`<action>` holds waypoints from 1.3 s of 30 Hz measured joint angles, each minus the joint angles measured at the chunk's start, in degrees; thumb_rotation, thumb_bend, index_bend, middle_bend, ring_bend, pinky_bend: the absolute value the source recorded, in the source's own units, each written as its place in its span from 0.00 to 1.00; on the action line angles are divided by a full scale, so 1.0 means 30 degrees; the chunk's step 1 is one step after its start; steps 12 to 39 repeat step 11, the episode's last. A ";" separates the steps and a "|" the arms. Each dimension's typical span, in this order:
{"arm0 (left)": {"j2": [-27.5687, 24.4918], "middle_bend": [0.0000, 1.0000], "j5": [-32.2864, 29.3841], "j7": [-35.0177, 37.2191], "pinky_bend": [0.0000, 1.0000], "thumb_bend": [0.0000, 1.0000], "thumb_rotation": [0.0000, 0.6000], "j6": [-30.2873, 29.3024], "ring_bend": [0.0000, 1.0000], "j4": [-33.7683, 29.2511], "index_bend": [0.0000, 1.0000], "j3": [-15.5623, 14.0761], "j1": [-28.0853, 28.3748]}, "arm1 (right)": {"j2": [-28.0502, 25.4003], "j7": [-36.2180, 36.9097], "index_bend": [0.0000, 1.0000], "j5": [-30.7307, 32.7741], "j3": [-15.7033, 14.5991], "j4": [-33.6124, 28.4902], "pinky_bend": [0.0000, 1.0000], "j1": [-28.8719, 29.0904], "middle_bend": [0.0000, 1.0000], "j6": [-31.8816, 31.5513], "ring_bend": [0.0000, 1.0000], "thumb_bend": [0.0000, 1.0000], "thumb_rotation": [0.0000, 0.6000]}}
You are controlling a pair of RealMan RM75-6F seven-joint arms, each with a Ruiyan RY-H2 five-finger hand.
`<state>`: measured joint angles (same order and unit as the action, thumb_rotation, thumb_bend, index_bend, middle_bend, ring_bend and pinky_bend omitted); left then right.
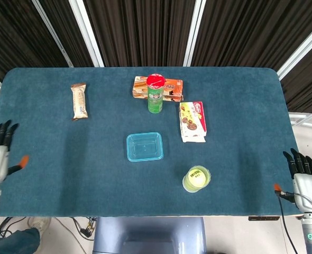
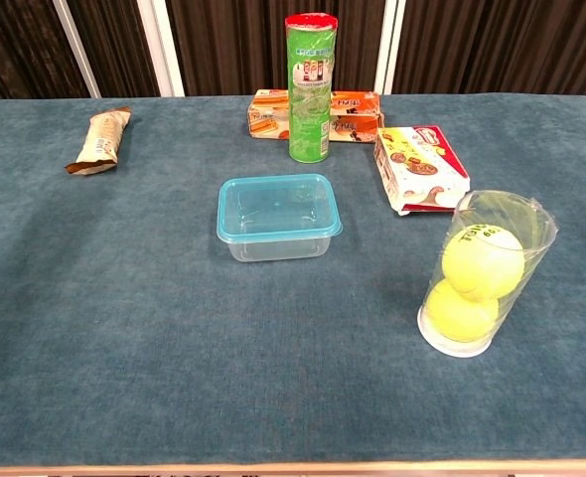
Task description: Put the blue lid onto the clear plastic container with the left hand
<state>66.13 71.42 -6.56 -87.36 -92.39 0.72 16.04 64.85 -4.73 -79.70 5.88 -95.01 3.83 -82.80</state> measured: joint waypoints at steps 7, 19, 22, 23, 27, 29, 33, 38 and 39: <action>0.0202 0.00 0.0207 0.3244 0.00 0.25 1.00 -0.0222 0.00 0.2034 0.07 -0.0323 -0.1489 | -0.0079 0.0099 0.10 -0.0351 -0.0132 0.0095 0.00 0.0186 0.00 0.0193 0.00 0.29 1.00; 0.0138 0.00 0.0744 0.3982 0.00 0.25 1.00 0.0048 0.00 0.2265 0.07 -0.0325 -0.1812 | -0.0076 0.0222 0.10 -0.0629 -0.0158 0.0200 0.00 0.0205 0.00 0.0053 0.00 0.29 1.00; 0.0138 0.00 0.0744 0.3982 0.00 0.25 1.00 0.0048 0.00 0.2265 0.07 -0.0325 -0.1812 | -0.0076 0.0222 0.10 -0.0629 -0.0158 0.0200 0.00 0.0205 0.00 0.0053 0.00 0.29 1.00; 0.0138 0.00 0.0744 0.3982 0.00 0.25 1.00 0.0048 0.00 0.2265 0.07 -0.0325 -0.1812 | -0.0076 0.0222 0.10 -0.0629 -0.0158 0.0200 0.00 0.0205 0.00 0.0053 0.00 0.29 1.00; 0.0138 0.00 0.0744 0.3982 0.00 0.25 1.00 0.0048 0.00 0.2265 0.07 -0.0325 -0.1812 | -0.0076 0.0222 0.10 -0.0629 -0.0158 0.0200 0.00 0.0205 0.00 0.0053 0.00 0.29 1.00; 0.0138 0.00 0.0744 0.3982 0.00 0.25 1.00 0.0048 0.00 0.2265 0.07 -0.0325 -0.1812 | -0.0076 0.0222 0.10 -0.0629 -0.0158 0.0200 0.00 0.0205 0.00 0.0053 0.00 0.29 1.00; 0.0138 0.00 0.0744 0.3982 0.00 0.25 1.00 0.0048 0.00 0.2265 0.07 -0.0325 -0.1812 | -0.0076 0.0222 0.10 -0.0629 -0.0158 0.0200 0.00 0.0205 0.00 0.0053 0.00 0.29 1.00; 0.0138 0.00 0.0744 0.3982 0.00 0.25 1.00 0.0048 0.00 0.2265 0.07 -0.0325 -0.1812 | -0.0076 0.0222 0.10 -0.0629 -0.0158 0.0200 0.00 0.0205 0.00 0.0053 0.00 0.29 1.00; 0.0138 0.00 0.0744 0.3982 0.00 0.25 1.00 0.0048 0.00 0.2265 0.07 -0.0325 -0.1812 | -0.0076 0.0222 0.10 -0.0629 -0.0158 0.0200 0.00 0.0205 0.00 0.0053 0.00 0.29 1.00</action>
